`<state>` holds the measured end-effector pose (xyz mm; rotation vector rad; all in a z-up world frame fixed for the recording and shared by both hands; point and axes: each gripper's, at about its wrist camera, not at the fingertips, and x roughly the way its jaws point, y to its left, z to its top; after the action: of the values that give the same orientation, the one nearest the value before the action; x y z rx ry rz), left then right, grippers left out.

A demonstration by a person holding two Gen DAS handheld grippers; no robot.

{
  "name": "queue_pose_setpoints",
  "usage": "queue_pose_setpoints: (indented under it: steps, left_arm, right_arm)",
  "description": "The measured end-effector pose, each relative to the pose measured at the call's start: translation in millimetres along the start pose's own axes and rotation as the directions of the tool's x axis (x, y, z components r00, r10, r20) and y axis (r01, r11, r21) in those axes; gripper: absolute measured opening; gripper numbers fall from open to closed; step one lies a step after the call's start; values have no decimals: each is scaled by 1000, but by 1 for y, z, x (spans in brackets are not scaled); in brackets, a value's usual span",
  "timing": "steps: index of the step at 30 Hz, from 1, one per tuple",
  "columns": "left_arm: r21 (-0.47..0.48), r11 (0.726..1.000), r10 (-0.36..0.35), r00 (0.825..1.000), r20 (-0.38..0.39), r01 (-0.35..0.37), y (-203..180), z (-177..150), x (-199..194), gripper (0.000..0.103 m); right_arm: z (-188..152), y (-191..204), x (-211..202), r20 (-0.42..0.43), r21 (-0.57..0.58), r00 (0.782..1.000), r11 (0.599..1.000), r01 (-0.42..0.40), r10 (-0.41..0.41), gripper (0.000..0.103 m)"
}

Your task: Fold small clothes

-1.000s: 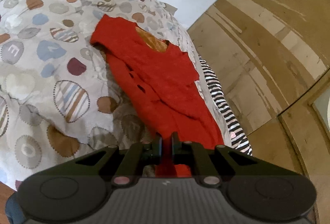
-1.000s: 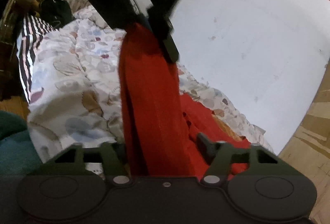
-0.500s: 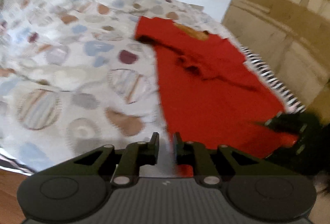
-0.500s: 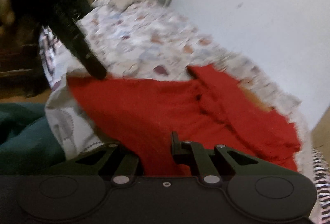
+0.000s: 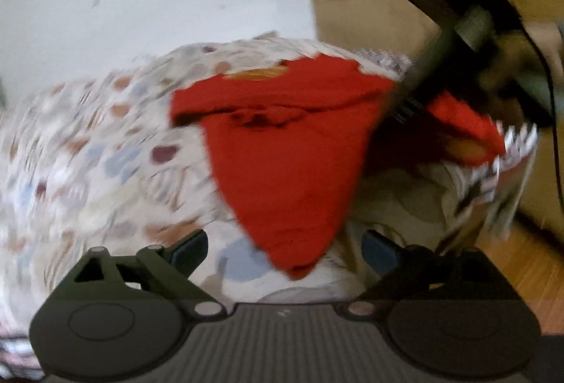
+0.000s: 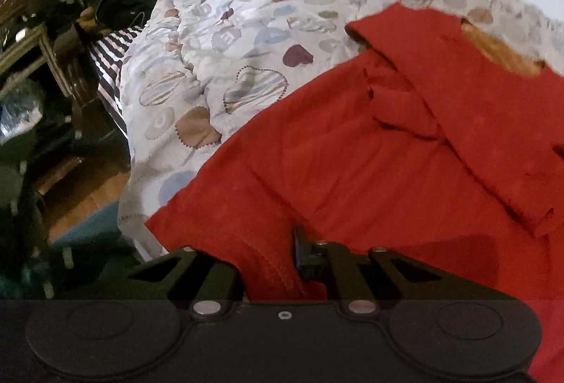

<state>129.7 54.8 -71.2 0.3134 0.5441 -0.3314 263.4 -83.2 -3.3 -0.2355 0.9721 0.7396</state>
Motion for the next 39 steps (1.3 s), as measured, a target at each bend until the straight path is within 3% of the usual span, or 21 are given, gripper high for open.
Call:
queue_pose_setpoints:
  steps: [3, 5, 9, 11, 12, 14, 15, 16, 18, 20, 22, 26, 30, 34, 39]
  left_arm:
    - [101, 992, 89, 993, -73, -81, -24, 11, 26, 96]
    - [134, 988, 93, 992, -88, -81, -31, 15, 43, 92]
    - [232, 962, 156, 987, -36, -143, -42, 17, 59, 82]
    - [317, 924, 214, 976, 28, -212, -48, 15, 59, 74]
    - [361, 899, 240, 969, 64, -247, -50, 13, 59, 63]
    - [441, 843, 275, 952, 137, -307, -52, 5, 55, 34]
    - [461, 827, 275, 947, 165, -320, -50, 2, 52, 11]
    - [466, 826, 264, 948, 177, -317, -48, 1, 49, 10]
    - [412, 868, 224, 958, 177, -279, -37, 4, 39, 8]
    - [336, 915, 177, 971, 163, -223, -21, 13, 31, 8]
    - [282, 939, 156, 974, 163, -198, -6, 25, 25, 8]
    - [228, 960, 120, 974, 193, -163, 11, 51, 12, 8]
    - [236, 953, 128, 960, 250, -188, 16, 74, 4, 8]
    - [221, 956, 126, 951, 281, -192, 19, 95, -6, 8]
    - [211, 956, 133, 942, 308, -204, 20, 106, -14, 7]
  right_arm:
    - [1, -7, -1, -4, 37, 1000, 999, -17, 17, 10]
    - [2, -10, -1, -6, 62, 1000, 998, -27, 27, 10]
    - [2, -12, -5, 4, 71, 1000, 997, -29, 29, 10]
    - [1, -11, -9, 15, 65, 1000, 998, -25, 24, 10]
    - [-1, -10, -10, 24, 60, 1000, 998, -21, 20, 10]
    - [-6, -8, -15, 54, 52, 999, 999, -4, 1, 10]
    - [-10, -6, -18, 72, 48, 997, 999, 11, -14, 10]
    - [-16, -2, -20, 94, 42, 995, 998, 39, -43, 14]
    - [-32, 9, -22, 145, 6, 982, 992, 125, -125, 26]
    - [-54, 22, -20, 205, -52, 951, 967, 248, -233, 47]
    - [-79, 33, -13, 262, -102, 905, 923, 371, -335, 58]
    - [-123, 45, -1, 384, -146, 774, 795, 589, -503, 61]
    - [-136, 35, -15, 440, -28, 679, 747, 664, -588, 62]
    - [-141, 4, -31, 413, 98, 628, 717, 690, -660, 60]
    - [-160, -10, -33, 404, 72, 554, 629, 774, -728, 54]
